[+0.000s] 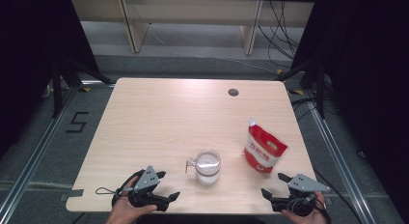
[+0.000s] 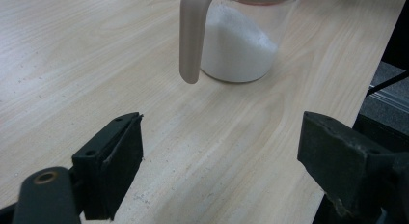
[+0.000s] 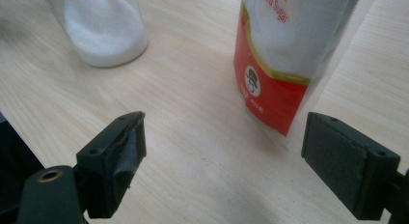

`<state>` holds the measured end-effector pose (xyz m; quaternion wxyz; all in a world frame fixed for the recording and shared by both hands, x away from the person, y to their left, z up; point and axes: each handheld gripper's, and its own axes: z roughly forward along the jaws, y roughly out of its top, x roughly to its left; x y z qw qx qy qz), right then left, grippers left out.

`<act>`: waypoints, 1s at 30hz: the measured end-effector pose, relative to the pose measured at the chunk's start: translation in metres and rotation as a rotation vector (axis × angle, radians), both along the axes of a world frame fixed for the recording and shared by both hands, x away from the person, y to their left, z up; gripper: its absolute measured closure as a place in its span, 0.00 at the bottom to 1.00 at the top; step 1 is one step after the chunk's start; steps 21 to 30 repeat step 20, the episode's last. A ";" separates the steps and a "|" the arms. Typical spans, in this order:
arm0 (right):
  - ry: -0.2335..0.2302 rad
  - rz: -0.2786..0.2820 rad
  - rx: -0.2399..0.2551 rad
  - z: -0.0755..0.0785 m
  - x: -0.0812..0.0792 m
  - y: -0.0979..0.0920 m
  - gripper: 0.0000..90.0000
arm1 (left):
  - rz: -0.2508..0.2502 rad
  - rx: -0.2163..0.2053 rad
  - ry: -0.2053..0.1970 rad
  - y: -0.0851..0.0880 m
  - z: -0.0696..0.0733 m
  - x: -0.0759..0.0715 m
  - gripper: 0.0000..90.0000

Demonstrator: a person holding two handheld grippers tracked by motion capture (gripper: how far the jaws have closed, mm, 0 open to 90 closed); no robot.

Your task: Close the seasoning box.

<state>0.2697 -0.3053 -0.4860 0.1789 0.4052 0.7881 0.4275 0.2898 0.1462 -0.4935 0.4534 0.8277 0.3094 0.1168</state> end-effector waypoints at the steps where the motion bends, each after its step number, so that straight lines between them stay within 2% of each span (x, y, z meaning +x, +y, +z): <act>1: -0.032 0.015 -0.018 -0.001 0.002 -0.001 0.18 | -0.004 0.005 -0.003 0.000 0.000 0.000 0.18; 2: -0.002 -0.006 -0.007 -0.001 0.000 0.000 0.18 | -0.001 -0.007 -0.007 -0.001 -0.001 0.001 0.18; 3: -0.012 0.010 -0.022 -0.001 0.002 -0.001 0.18 | -0.001 -0.007 -0.005 -0.001 -0.001 0.001 0.18; 6: -0.035 0.022 -0.024 -0.002 0.004 -0.002 0.18 | -0.003 0.001 -0.001 0.000 0.000 0.001 0.18; 17: -0.015 0.022 -0.015 -0.002 0.003 -0.001 0.18 | 0.003 -0.003 -0.003 0.000 -0.001 0.001 0.18; 19: -0.019 0.020 -0.020 -0.002 0.003 -0.001 0.18 | 0.007 0.013 0.003 0.000 0.000 0.001 0.18; 20: -0.019 0.020 -0.020 -0.002 0.003 -0.001 0.18 | 0.007 0.036 -0.001 0.001 0.000 0.001 0.18; 30: -0.019 0.020 -0.020 -0.002 0.003 -0.001 0.18 | 0.007 0.036 -0.001 0.001 0.000 0.001 0.18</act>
